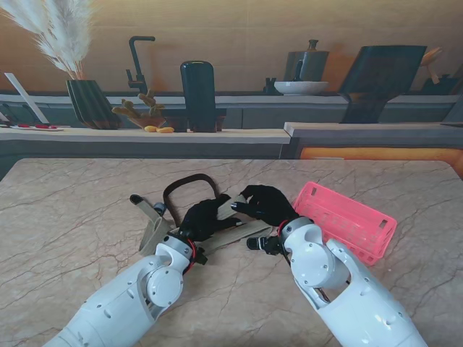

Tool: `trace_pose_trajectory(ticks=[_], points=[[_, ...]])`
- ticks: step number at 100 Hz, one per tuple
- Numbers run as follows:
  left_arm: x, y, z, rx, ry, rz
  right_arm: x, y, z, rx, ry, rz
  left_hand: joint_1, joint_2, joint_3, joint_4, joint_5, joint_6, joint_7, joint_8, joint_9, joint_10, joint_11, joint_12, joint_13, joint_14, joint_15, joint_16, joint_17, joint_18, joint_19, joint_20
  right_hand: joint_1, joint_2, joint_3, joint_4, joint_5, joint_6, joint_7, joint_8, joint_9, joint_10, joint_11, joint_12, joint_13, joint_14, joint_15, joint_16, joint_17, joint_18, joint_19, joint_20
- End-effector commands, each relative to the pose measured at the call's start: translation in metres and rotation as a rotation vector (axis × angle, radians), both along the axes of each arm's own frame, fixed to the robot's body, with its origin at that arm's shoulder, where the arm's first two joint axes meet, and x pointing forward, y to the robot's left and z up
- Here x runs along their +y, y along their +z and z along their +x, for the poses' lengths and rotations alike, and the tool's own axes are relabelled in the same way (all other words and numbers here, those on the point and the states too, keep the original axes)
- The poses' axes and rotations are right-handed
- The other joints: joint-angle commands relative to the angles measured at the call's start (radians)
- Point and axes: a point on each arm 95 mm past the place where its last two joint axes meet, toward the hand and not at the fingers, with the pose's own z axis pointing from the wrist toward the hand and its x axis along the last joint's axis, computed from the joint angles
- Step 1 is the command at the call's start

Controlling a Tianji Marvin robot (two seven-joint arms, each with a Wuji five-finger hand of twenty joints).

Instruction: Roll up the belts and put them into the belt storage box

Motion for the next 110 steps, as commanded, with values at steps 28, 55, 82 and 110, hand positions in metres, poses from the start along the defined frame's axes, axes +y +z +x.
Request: trace_pose_trajectory(ticks=[28,55,82,110], points=[[-0.004,0.004,-0.002,-0.005,-0.013,-0.011,0.017,-0.005,0.001,0.046,0.062,-0.031,0.197,0.195,0.093,-0.001,-0.002,-0.005,0.033,0.020,0.013,-0.016,0.043,0.024,0.082,-0.097,0.047,0.001,0.013,0.029,0.059,-0.004,0.039,-0.011,-0.033,0.014,0.106,-0.086,0.016,0.025,0.045,0.017,-0.005,-0.012,0.026,0.011,0.007,0.001,0.011,-0.002,0.014,0.011],[-0.001,0.004,-0.001,-0.050,0.001,-0.028,0.017,0.001,0.000,0.016,0.047,0.020,-0.225,-0.043,0.519,-0.026,-0.026,-0.024,-0.119,-0.074,-0.061,-0.025,-0.097,-0.073,-0.018,-0.042,-0.116,0.005,-0.107,-0.014,-0.076,0.003,0.364,0.060,-0.081,-0.081,0.122,-0.202,0.358,-0.218,0.182,-0.027,-0.013,-0.038,0.121,0.004,0.023,-0.014,0.051,-0.020,0.042,0.002],[0.003,0.006,-0.001,-0.088,0.014,-0.043,-0.008,0.018,-0.011,0.098,-0.027,0.221,-0.471,-0.087,0.565,0.009,-0.218,-0.045,-0.354,-0.096,-0.390,-0.037,-0.395,-0.252,-0.474,0.036,-0.575,-0.056,-0.506,0.003,-0.404,0.070,0.383,0.098,-0.093,-0.080,0.098,-0.205,0.369,-0.176,0.149,-0.020,0.029,-0.003,0.097,-0.008,0.060,0.014,0.043,-0.036,0.040,-0.004],[0.005,0.010,-0.004,-0.109,0.032,-0.083,-0.032,0.018,-0.016,0.226,-0.078,0.463,-0.492,-0.085,0.544,0.011,-0.273,-0.063,-0.387,-0.104,-0.507,-0.039,-0.461,-0.293,-0.630,0.034,-0.711,-0.107,-0.592,0.002,-0.440,0.092,0.400,0.134,-0.134,-0.073,0.074,-0.206,0.373,-0.138,0.127,-0.014,0.062,0.025,0.087,-0.023,0.089,0.038,0.036,-0.051,0.045,0.008]])
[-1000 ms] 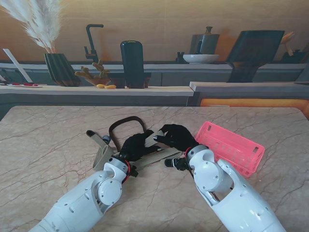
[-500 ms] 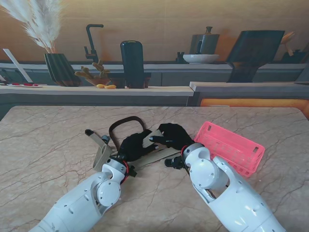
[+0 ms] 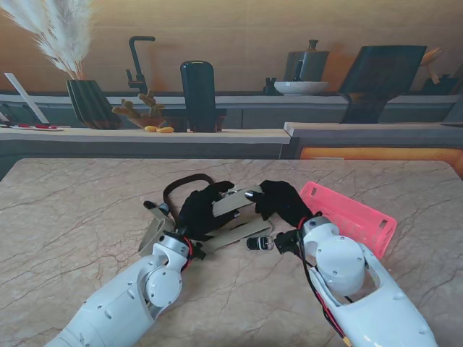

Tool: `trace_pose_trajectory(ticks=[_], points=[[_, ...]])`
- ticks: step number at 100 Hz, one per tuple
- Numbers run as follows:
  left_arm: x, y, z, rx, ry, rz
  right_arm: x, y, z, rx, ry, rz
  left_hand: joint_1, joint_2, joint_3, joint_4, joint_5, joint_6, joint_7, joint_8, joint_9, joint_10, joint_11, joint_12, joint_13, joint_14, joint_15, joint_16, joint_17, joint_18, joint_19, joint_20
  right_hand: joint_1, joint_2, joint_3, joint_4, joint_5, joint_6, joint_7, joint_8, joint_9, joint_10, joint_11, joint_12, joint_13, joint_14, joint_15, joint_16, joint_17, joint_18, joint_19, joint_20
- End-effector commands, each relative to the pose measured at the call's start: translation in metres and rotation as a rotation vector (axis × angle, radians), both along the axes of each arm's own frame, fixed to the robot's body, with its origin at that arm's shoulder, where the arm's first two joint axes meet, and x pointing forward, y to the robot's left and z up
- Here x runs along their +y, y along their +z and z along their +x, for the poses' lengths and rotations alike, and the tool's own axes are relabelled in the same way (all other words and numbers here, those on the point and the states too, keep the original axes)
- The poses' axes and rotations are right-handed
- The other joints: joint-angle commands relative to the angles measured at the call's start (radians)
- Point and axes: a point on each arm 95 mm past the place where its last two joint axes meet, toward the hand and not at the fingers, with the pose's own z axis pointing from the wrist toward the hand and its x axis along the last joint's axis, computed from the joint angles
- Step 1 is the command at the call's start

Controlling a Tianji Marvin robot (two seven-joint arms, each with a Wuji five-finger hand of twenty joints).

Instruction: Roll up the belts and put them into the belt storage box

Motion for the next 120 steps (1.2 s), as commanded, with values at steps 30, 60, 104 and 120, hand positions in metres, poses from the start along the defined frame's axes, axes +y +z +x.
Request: trace_pose_trajectory(ticks=[30,60,104,120], points=[[-0.008,0.000,-0.008,0.027,-0.058,-0.108,-0.003,-0.007,0.000,0.167,0.065,0.351,-0.153,-0.037,0.045,-0.007,-0.097,-0.072,-0.062,-0.033,-0.106,-0.043,-0.105,-0.087,-0.111,-0.070,-0.166,-0.114,-0.041,-0.103,-0.161,-0.043,0.167,0.166,0.073,0.047,0.041,-0.274,0.232,0.125,-0.022,0.016,0.071,0.056,-0.016,-0.047,0.083,0.061,-0.018,-0.069,0.032,0.026],[-0.019,-0.001,-0.012,0.031,-0.102,-0.156,0.016,-0.025,0.015,0.345,0.164,0.548,-0.266,-0.048,0.133,-0.050,-0.127,-0.090,-0.100,-0.069,-0.170,-0.054,-0.116,-0.141,-0.170,-0.101,-0.235,-0.185,-0.057,-0.210,-0.252,-0.091,0.169,0.179,0.044,0.052,0.033,-0.299,0.229,0.141,-0.036,0.039,0.135,0.121,-0.009,-0.069,0.177,0.145,-0.008,-0.088,0.055,0.079],[-0.016,0.008,-0.014,-0.049,-0.058,-0.204,0.048,-0.054,0.029,0.563,0.211,0.556,-0.157,0.045,0.150,-0.068,-0.122,-0.053,-0.192,-0.179,-0.251,-0.052,-0.068,-0.167,-0.257,-0.121,-0.190,-0.307,-0.048,-0.326,-0.361,-0.149,0.173,0.188,0.043,0.053,0.022,-0.277,0.228,0.147,-0.047,0.050,0.145,0.134,-0.017,-0.062,0.188,0.159,-0.018,-0.087,0.062,0.098],[-0.015,0.010,-0.015,-0.065,-0.045,-0.207,0.063,-0.059,0.030,0.615,0.250,0.554,-0.138,0.021,0.142,-0.063,-0.123,-0.043,-0.220,-0.187,-0.280,-0.047,-0.066,-0.166,-0.296,-0.113,-0.180,-0.318,-0.079,-0.335,-0.398,-0.164,0.175,0.190,0.042,0.053,0.018,-0.274,0.227,0.147,-0.052,0.050,0.145,0.135,-0.021,-0.061,0.188,0.159,-0.021,-0.086,0.062,0.100]])
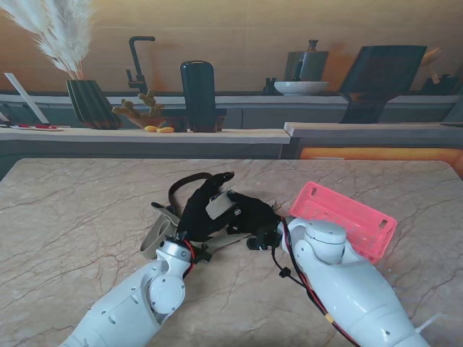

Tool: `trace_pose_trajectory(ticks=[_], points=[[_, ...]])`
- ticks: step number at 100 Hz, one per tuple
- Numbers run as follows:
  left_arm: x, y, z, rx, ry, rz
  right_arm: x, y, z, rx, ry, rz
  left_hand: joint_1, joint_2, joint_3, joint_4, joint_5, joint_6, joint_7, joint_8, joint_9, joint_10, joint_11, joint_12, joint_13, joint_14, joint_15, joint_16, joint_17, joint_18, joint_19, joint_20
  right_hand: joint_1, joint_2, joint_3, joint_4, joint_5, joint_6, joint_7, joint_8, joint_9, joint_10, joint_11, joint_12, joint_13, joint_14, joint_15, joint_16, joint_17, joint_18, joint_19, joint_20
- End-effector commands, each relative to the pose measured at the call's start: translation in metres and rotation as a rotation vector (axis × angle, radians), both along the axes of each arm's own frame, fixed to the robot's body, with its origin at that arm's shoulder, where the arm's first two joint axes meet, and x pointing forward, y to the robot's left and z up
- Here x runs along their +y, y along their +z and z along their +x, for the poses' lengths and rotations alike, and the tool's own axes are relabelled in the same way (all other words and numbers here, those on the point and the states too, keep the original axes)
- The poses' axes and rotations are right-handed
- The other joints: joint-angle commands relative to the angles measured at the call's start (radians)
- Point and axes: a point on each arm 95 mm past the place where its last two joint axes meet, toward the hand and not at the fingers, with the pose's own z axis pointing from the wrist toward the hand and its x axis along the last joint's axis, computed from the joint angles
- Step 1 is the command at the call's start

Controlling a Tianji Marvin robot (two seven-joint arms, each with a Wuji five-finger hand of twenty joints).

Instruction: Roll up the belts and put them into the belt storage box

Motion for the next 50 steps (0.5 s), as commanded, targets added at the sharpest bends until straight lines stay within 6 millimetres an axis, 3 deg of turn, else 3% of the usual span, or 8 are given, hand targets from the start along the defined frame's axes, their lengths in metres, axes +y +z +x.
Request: trace_pose_trajectory(ticks=[1,21,33,44,50], points=[[-0.007,0.006,-0.002,-0.016,-0.006,-0.021,0.019,0.000,-0.005,0.019,0.045,0.029,0.032,0.004,-0.001,-0.025,-0.027,0.003,-0.057,-0.013,-0.037,-0.021,0.007,-0.016,-0.045,-0.027,0.004,-0.015,-0.020,-0.050,-0.029,-0.017,0.166,0.085,0.111,0.054,0.067,-0.274,0.198,0.043,-0.010,0.043,0.039,0.018,-0.010,-0.050,0.040,0.020,-0.002,-0.042,0.049,0.036],[-0.007,0.003,0.001,-0.017,-0.003,0.016,0.036,0.003,-0.008,0.039,0.113,0.095,0.116,-0.070,0.024,0.007,-0.030,0.012,-0.095,-0.021,-0.060,-0.010,0.003,-0.019,-0.080,-0.017,0.007,-0.023,-0.057,-0.054,-0.067,-0.031,0.169,0.089,0.112,0.054,0.064,-0.269,0.199,0.045,-0.014,0.046,0.039,0.019,-0.014,-0.047,0.039,0.020,-0.006,-0.040,0.047,0.038],[-0.006,0.001,0.003,-0.008,0.001,0.030,0.044,0.006,-0.011,0.034,0.154,0.141,0.121,-0.081,0.043,0.017,-0.026,0.012,-0.132,-0.026,-0.062,-0.007,-0.006,-0.026,-0.089,-0.014,0.007,-0.029,-0.070,-0.051,-0.081,-0.035,0.170,0.092,0.111,0.054,0.060,-0.270,0.199,0.048,-0.019,0.046,0.039,0.019,-0.017,-0.047,0.038,0.020,-0.010,-0.040,0.045,0.038],[-0.006,0.000,0.004,0.006,0.010,0.034,0.046,0.010,-0.015,0.019,0.169,0.175,0.160,-0.038,0.015,0.020,-0.025,0.011,-0.138,-0.010,-0.061,-0.007,0.003,-0.022,-0.080,-0.009,0.017,-0.022,-0.080,-0.031,-0.067,-0.024,0.170,0.092,0.110,0.054,0.059,-0.271,0.200,0.050,-0.020,0.046,0.039,0.020,-0.018,-0.047,0.038,0.020,-0.010,-0.040,0.044,0.038],[-0.006,-0.001,0.005,0.017,0.014,0.034,0.046,0.010,-0.016,0.011,0.182,0.181,0.241,0.075,-0.093,0.036,-0.025,0.001,-0.114,0.021,-0.032,-0.016,0.013,-0.016,-0.053,-0.009,0.020,-0.010,-0.078,0.011,-0.035,-0.007,0.169,0.095,0.108,0.054,0.056,-0.274,0.199,0.051,-0.020,0.044,0.038,0.020,-0.018,-0.046,0.037,0.020,-0.010,-0.040,0.044,0.039]])
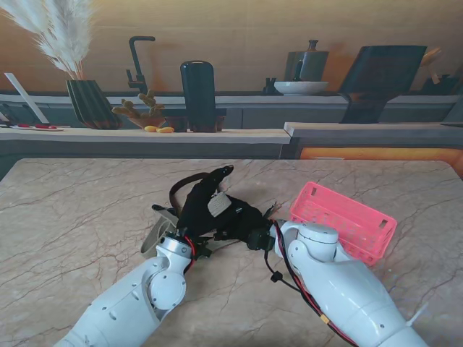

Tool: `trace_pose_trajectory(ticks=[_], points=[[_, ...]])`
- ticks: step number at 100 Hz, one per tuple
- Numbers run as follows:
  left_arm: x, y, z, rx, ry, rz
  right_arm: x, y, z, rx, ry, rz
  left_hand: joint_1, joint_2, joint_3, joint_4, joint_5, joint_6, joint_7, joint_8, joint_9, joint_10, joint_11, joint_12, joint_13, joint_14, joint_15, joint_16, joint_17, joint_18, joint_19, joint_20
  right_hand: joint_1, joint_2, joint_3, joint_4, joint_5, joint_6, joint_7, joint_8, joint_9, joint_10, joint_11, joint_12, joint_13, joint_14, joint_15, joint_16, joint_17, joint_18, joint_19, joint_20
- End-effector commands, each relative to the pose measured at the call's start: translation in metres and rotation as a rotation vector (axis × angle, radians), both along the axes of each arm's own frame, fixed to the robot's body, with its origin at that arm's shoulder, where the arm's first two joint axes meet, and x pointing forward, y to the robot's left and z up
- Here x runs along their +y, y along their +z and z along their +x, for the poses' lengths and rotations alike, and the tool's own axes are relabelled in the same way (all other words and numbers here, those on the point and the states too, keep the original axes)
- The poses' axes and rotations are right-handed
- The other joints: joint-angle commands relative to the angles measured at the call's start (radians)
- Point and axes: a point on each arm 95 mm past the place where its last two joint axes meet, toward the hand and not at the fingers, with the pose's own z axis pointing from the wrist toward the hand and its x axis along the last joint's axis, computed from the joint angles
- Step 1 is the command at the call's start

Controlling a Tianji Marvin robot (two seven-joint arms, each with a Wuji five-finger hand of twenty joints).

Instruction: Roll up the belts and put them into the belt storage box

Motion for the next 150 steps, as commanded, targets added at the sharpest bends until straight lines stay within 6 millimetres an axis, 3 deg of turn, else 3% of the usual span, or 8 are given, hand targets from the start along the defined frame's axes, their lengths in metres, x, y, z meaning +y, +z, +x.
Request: trace_pose_trajectory(ticks=[1,15,26,47,69,99,118,150], points=[[-0.005,-0.007,-0.001,0.038,0.001,0.010,0.026,0.017,-0.011,-0.048,0.080,0.061,0.174,0.158,-0.055,0.054,-0.007,-0.007,-0.008,0.023,-0.003,-0.019,0.016,-0.008,0.003,-0.010,0.009,0.004,-0.014,0.026,0.030,0.016,0.213,-0.031,0.131,0.057,0.117,-0.283,0.199,0.019,0.002,0.039,0.027,0.011,-0.008,-0.047,0.034,0.012,0.001,-0.035,0.044,0.028],[-0.007,-0.007,-0.004,0.074,0.005,-0.043,0.024,0.016,-0.013,-0.026,0.072,0.019,0.606,0.447,-0.545,0.059,-0.015,-0.044,0.345,0.135,0.167,-0.068,0.048,0.017,0.091,-0.030,0.015,0.028,-0.004,0.118,0.124,0.061,0.201,-0.042,0.108,0.069,0.127,-0.261,0.175,-0.014,0.017,0.037,0.023,0.005,0.002,-0.041,0.027,0.006,0.006,-0.030,0.044,0.029],[-0.008,-0.004,-0.007,0.071,0.003,-0.076,0.019,0.009,-0.009,-0.020,0.038,-0.092,0.740,0.459,-0.613,0.021,0.089,-0.077,0.487,0.103,0.291,-0.063,0.061,0.022,0.148,-0.015,0.038,0.041,0.019,0.150,0.177,0.086,0.139,-0.082,0.081,0.093,0.103,-0.228,0.153,-0.060,-0.004,0.041,-0.016,-0.027,-0.021,-0.024,-0.016,-0.024,-0.011,-0.016,0.026,0.016],[-0.009,0.000,-0.013,0.088,-0.005,-0.160,0.003,-0.005,0.003,0.018,0.011,-0.281,0.753,0.492,-0.611,0.026,0.143,-0.087,0.538,0.112,0.330,-0.037,0.057,0.020,0.177,0.010,0.055,0.052,0.038,0.162,0.203,0.097,-0.089,-0.021,0.097,0.166,0.059,-0.141,-0.224,0.109,-0.166,0.059,-0.179,-0.127,-0.170,0.018,-0.226,-0.138,-0.090,0.017,-0.071,-0.030],[-0.008,0.003,-0.014,0.092,0.001,-0.172,-0.013,-0.015,0.015,-0.019,-0.083,-0.477,0.761,0.483,-0.607,0.029,0.172,-0.086,0.618,0.147,0.361,-0.025,0.054,0.019,0.197,0.020,0.064,0.063,0.054,0.174,0.221,0.105,-0.060,-0.014,0.056,0.181,0.018,-0.141,-0.271,0.131,-0.228,0.068,-0.208,-0.146,-0.214,0.026,-0.277,-0.163,-0.115,0.019,-0.095,-0.027],[-0.007,0.000,-0.009,0.120,0.034,-0.146,-0.040,0.006,0.006,-0.415,-0.180,-0.719,0.760,0.430,-0.559,0.045,0.165,-0.077,0.767,0.254,0.534,-0.022,0.196,0.085,0.333,0.045,0.164,0.074,0.127,0.169,0.282,0.125,0.108,-0.200,0.274,0.077,-0.063,-0.195,-0.029,-0.032,-0.224,0.020,-0.213,-0.184,-0.175,-0.021,-0.340,-0.235,-0.077,0.011,-0.097,-0.061],[-0.006,-0.003,-0.007,0.154,0.045,-0.123,-0.054,0.026,-0.011,-0.703,-0.159,-0.800,0.746,0.365,-0.589,0.059,0.177,-0.059,0.757,0.234,0.607,-0.068,0.497,0.326,0.460,0.068,0.345,0.178,0.214,0.191,0.374,0.149,-0.051,-0.369,0.437,0.149,-0.113,-0.158,-0.200,0.093,-0.305,-0.001,-0.283,-0.215,-0.185,-0.043,-0.545,-0.349,-0.064,-0.013,-0.258,-0.175],[-0.004,-0.005,-0.004,0.152,0.050,0.000,-0.053,0.047,-0.029,-1.037,-0.130,-0.955,0.498,0.118,-0.247,0.065,0.207,-0.006,0.824,0.314,0.844,-0.027,0.780,0.526,0.898,0.044,0.790,0.337,0.583,0.262,0.853,0.191,-0.125,-0.339,0.113,0.145,-0.130,-0.098,-0.272,0.100,-0.337,0.013,-0.300,-0.208,-0.211,-0.033,-0.564,-0.333,-0.065,0.031,-0.321,-0.157]])
